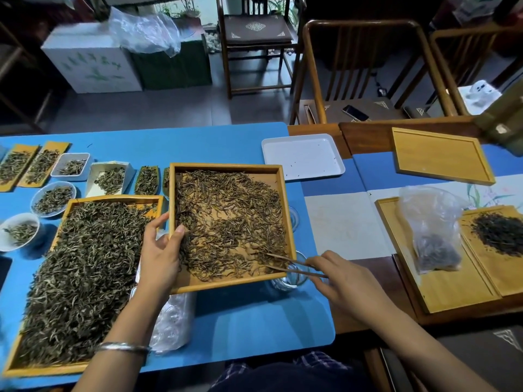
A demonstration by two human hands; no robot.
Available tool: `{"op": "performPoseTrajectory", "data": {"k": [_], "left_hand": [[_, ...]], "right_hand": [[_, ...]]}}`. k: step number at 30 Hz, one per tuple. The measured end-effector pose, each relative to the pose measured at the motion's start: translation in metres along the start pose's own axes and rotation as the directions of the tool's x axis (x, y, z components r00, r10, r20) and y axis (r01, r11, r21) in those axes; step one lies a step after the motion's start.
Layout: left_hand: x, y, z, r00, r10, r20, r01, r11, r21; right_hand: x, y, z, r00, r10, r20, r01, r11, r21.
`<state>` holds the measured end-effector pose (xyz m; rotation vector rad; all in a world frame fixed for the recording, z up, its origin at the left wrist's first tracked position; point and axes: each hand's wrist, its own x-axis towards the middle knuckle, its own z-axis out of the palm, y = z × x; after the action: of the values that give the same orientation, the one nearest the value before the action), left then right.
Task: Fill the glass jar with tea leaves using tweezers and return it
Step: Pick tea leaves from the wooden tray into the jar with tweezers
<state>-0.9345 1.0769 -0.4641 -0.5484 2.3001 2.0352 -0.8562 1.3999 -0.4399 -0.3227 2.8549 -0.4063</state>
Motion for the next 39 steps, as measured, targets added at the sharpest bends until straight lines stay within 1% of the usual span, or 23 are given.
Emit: {"op": "performPoseTrajectory", "data": {"k": [5,9,13,14,17,18,23,26,28,31,33,35,37,39], "left_hand": [[0.0,0.0,0.0,1.0,-0.005,0.008,0.006,1.0,-0.02],[0.0,0.001,0.0,1.0,0.006,0.022,-0.006,0.999,-0.037],[0.0,0.001,0.0,1.0,0.007,0.021,-0.006,0.999,-0.035],[0.001,0.001,0.0,1.0,0.007,0.02,-0.006,1.0,-0.029],[0.001,0.0,0.001,1.0,0.008,0.025,-0.007,1.0,-0.029],[0.0,0.0,0.001,1.0,0.007,0.025,-0.006,0.999,-0.031],[-0.002,0.0,0.001,1.0,0.012,0.022,-0.012,0.999,-0.031],[-0.002,0.0,0.001,1.0,0.011,0.023,-0.01,0.999,-0.043],[-0.003,0.0,0.001,1.0,0.019,0.018,-0.018,0.999,-0.045],[-0.002,0.001,0.001,0.999,0.032,0.021,-0.031,0.999,-0.037],[-0.001,0.003,0.002,0.999,0.041,0.025,-0.04,0.999,-0.033],[0.0,0.003,0.004,0.999,0.048,0.021,-0.048,0.998,-0.03],[0.0,0.004,0.005,0.998,0.056,0.014,-0.056,0.998,-0.023],[0.0,0.004,0.005,0.998,0.064,0.011,-0.064,0.998,-0.008]], "right_hand": [[-0.009,0.009,-0.003,0.999,0.034,0.023,-0.034,0.999,-0.026],[-0.017,0.013,-0.007,0.999,0.029,0.023,-0.028,0.999,-0.024],[-0.024,0.015,-0.012,0.999,0.025,0.026,-0.023,0.996,-0.08],[-0.024,0.013,-0.014,1.0,0.031,0.001,-0.03,0.997,-0.067],[-0.013,0.001,-0.015,0.994,0.057,-0.098,-0.048,0.995,0.09],[-0.007,-0.004,-0.014,0.991,0.06,-0.116,-0.048,0.993,0.111],[0.012,-0.016,-0.002,0.991,0.015,-0.132,-0.005,0.997,0.076],[0.005,-0.012,0.002,0.99,0.037,-0.133,-0.026,0.996,0.084],[-0.003,-0.008,0.002,0.991,0.04,-0.131,-0.036,0.999,0.028],[-0.014,-0.008,-0.001,0.992,0.008,-0.127,-0.026,0.99,-0.136],[-0.018,-0.008,-0.003,0.99,0.004,-0.144,-0.033,0.98,-0.195],[-0.022,-0.008,-0.003,0.991,0.021,-0.129,-0.05,0.974,-0.221],[-0.027,-0.007,-0.001,0.995,0.061,-0.078,-0.077,0.97,-0.231],[-0.033,-0.008,-0.004,0.995,0.067,-0.072,-0.081,0.972,-0.221]]}}
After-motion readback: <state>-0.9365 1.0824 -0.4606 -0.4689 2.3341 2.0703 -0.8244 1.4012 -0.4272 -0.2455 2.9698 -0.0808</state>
